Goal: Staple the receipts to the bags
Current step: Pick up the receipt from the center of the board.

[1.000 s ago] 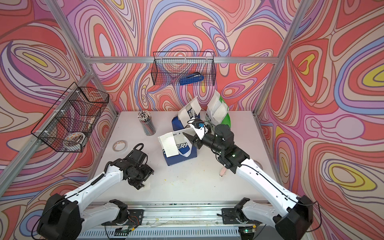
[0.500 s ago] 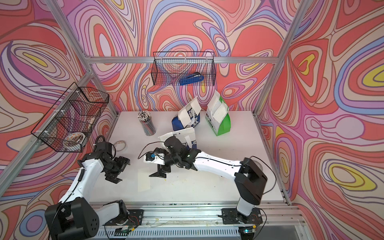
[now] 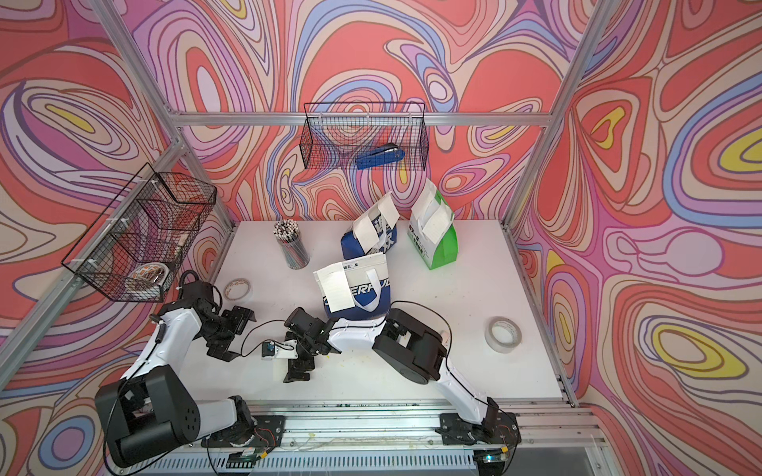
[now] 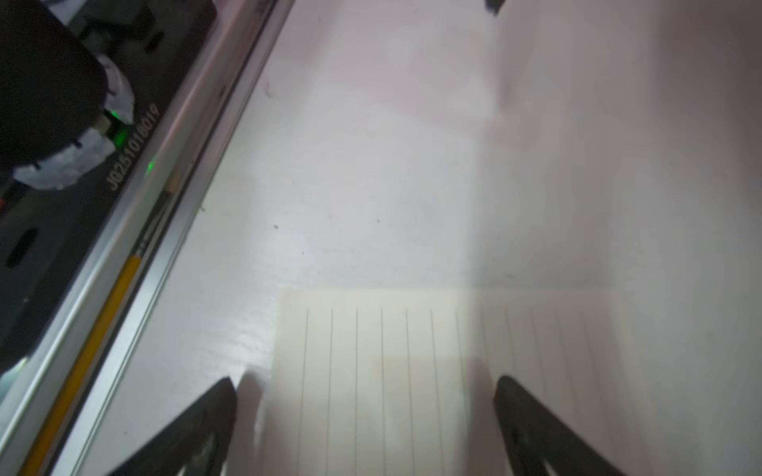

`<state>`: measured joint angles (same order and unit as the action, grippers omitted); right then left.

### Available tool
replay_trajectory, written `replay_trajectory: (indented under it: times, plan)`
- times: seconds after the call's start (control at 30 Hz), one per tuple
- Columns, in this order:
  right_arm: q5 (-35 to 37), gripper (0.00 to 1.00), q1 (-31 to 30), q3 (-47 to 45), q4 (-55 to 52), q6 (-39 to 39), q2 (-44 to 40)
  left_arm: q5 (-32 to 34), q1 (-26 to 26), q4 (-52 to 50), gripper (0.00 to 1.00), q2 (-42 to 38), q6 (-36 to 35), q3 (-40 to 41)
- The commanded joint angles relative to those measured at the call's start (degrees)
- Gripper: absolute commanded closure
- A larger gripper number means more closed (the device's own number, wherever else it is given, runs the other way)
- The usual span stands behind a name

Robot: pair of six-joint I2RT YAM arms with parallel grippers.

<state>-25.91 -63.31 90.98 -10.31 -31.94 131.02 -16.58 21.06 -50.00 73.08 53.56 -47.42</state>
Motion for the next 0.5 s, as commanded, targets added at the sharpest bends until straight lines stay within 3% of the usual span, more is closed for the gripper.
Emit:
replay_trajectory:
  times: [0.0,0.17,0.33,0.47]
  plan:
    - [2.8,0.02,1.1,2.2,-1.2,0.4,2.5,-0.5,0.4,0.3,0.00,0.5,-0.1,1.4]
    - [-0.7,0.02,1.2,3.1,-2.7,1.0,2.7,-1.2,0.4,0.0,0.00,0.4,-0.8,1.5]
    - [-9.0,0.02,3.3,5.4,-6.5,0.4,1.7,-0.3,0.4,-0.6,0.00,-0.1,-1.0,0.9]
    - [-8.8,0.02,4.9,10.9,-13.1,-2.9,4.3,-0.4,0.4,-0.6,0.00,-0.5,-0.9,1.0]
